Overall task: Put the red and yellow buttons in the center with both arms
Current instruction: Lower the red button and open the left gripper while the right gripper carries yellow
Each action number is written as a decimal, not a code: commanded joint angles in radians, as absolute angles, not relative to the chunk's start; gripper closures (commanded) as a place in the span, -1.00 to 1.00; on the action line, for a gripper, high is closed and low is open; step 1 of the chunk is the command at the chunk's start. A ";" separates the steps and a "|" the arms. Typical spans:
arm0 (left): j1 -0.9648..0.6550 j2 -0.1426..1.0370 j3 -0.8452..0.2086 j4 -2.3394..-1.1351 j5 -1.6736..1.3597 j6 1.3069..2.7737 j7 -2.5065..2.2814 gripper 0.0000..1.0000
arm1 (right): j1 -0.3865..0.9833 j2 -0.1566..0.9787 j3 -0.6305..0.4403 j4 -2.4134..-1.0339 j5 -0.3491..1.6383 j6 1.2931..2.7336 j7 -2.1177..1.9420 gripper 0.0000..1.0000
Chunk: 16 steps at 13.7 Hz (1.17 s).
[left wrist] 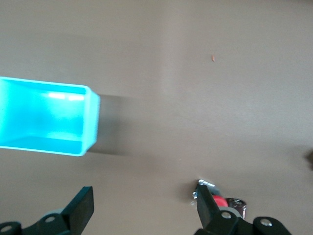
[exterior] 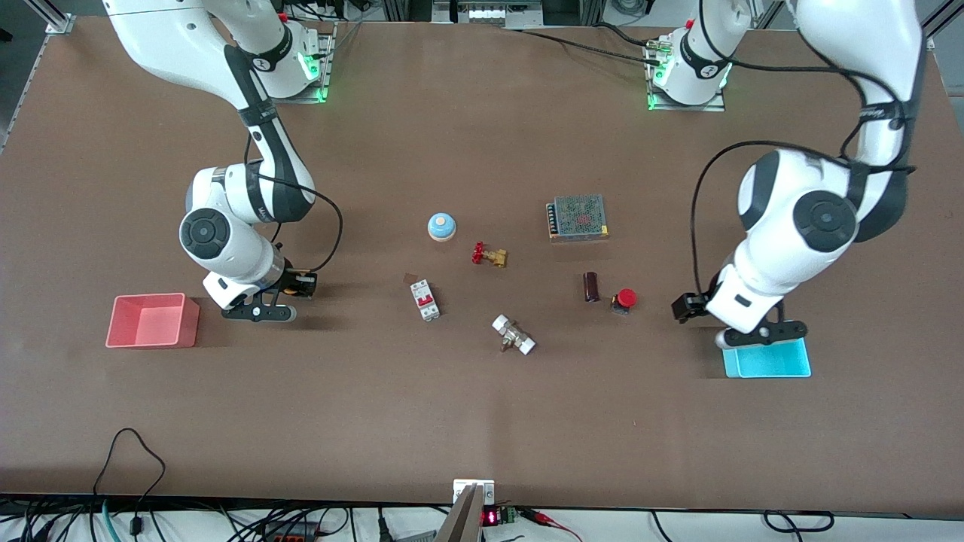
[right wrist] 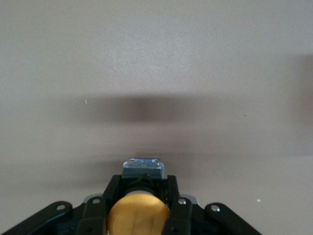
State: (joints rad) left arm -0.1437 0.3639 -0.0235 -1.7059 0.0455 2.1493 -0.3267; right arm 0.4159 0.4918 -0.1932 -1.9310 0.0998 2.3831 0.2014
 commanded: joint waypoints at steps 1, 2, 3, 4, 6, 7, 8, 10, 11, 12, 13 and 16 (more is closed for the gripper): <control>-0.089 0.270 -0.026 -1.724 0.061 2.073 -0.203 -0.93 | 0.425 0.502 -0.184 -1.957 0.107 2.428 0.225 0.54; -0.068 0.244 -0.026 -1.724 0.061 2.047 -0.165 -0.96 | 0.426 0.511 -0.180 -1.957 0.107 2.436 0.225 0.54; -0.052 0.223 -0.026 -1.723 0.061 2.031 -0.134 -1.00 | 0.428 0.521 -0.179 -1.957 0.106 2.450 0.224 0.54; -0.038 0.201 -0.026 -1.717 0.060 2.007 -0.108 -1.00 | 0.429 0.532 -0.178 -1.956 0.106 2.453 0.222 0.54; -0.018 0.183 -0.029 -1.672 0.052 1.924 -0.045 -1.00 | 0.437 0.541 -0.178 -1.956 0.106 2.456 0.221 0.53; -0.017 0.178 -0.028 -1.642 0.049 1.878 -0.028 -1.00 | 0.440 0.541 -0.178 -1.951 0.106 2.454 0.221 0.23; -0.017 0.178 -0.026 -1.609 0.048 1.837 -0.015 -1.00 | 0.445 0.537 -0.178 -1.944 0.106 2.448 0.225 -0.99; -0.002 0.176 -0.029 -1.557 0.046 1.767 0.003 -1.00 | 0.445 0.502 -0.179 -1.915 0.106 2.433 0.216 -1.00; 0.002 0.175 -0.032 -1.548 0.045 1.753 0.005 -1.00 | 0.443 0.476 -0.183 -1.902 0.106 2.406 0.216 -1.00; 0.003 0.167 -0.032 -1.543 0.037 1.743 0.017 -1.00 | 0.439 0.445 -0.186 -1.890 0.106 2.381 0.218 -1.00; 0.029 0.149 -0.029 -1.525 -0.003 1.726 0.038 -1.00 | 0.431 0.413 -0.189 -1.873 0.104 2.349 0.227 -1.00; 0.054 0.120 -0.034 -1.497 -0.034 1.664 0.084 -1.00 | 0.420 0.342 -0.248 -1.754 0.103 2.171 0.213 -1.00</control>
State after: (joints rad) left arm 0.0310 0.1497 -0.0217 -1.5140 -0.0107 1.7108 0.0364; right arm 0.4329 0.4006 -0.2144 -1.8180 0.0994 2.2906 0.2150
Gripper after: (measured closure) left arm 0.000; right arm 0.000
